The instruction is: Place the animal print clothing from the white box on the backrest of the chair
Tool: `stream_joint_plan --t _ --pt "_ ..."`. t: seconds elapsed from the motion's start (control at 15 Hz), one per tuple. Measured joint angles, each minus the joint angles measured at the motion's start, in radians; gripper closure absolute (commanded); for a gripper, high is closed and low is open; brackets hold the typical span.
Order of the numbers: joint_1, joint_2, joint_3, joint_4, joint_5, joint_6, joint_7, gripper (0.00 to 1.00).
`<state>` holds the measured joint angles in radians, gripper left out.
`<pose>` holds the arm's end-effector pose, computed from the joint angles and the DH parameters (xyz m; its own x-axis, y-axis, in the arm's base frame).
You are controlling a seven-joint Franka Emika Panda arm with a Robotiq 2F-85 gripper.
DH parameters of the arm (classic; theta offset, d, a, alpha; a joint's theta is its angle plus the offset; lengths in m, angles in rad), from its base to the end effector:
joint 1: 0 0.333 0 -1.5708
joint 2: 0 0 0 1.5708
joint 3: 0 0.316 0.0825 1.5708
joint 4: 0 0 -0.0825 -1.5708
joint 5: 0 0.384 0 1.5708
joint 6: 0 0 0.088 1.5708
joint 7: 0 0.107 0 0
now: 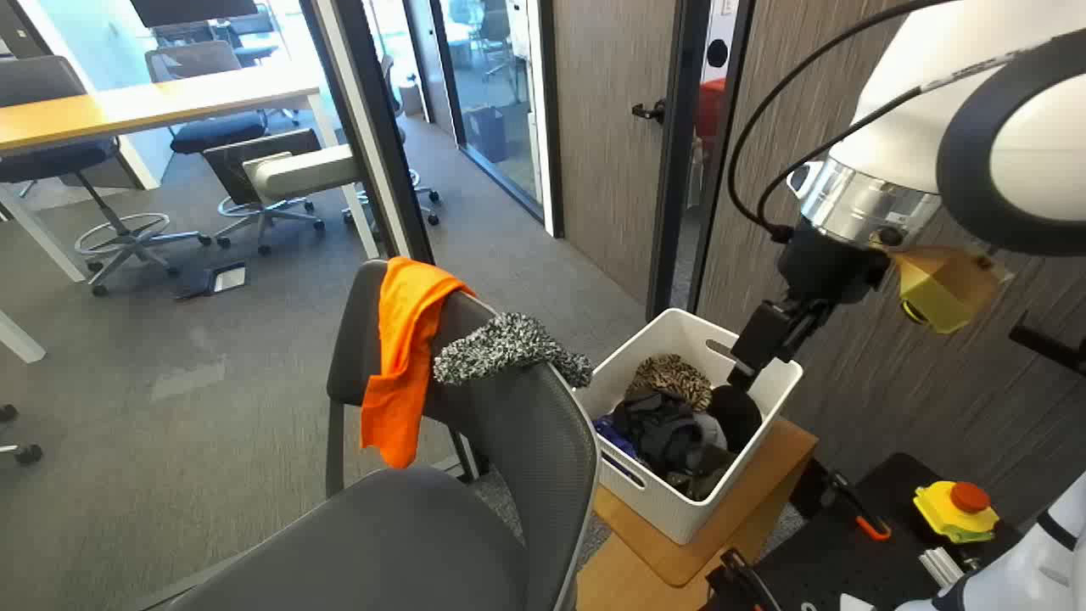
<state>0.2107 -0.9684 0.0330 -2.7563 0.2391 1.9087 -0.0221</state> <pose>0.2677 0.0842 0.4837 0.9779 0.1731 0.1176 0.1942 -0.9599 -0.2022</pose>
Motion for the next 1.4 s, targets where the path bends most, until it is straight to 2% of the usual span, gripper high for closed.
stream_joint_plan --t 0.73,1.07,1.4 --pt "-0.004 0.027 0.002 0.003 -0.004 0.013 -0.011 0.00" --pt "-0.036 0.195 0.017 0.015 -0.073 0.199 -0.032 0.00" --pt "-0.079 0.411 0.012 0.083 -0.192 0.239 -0.084 0.00"
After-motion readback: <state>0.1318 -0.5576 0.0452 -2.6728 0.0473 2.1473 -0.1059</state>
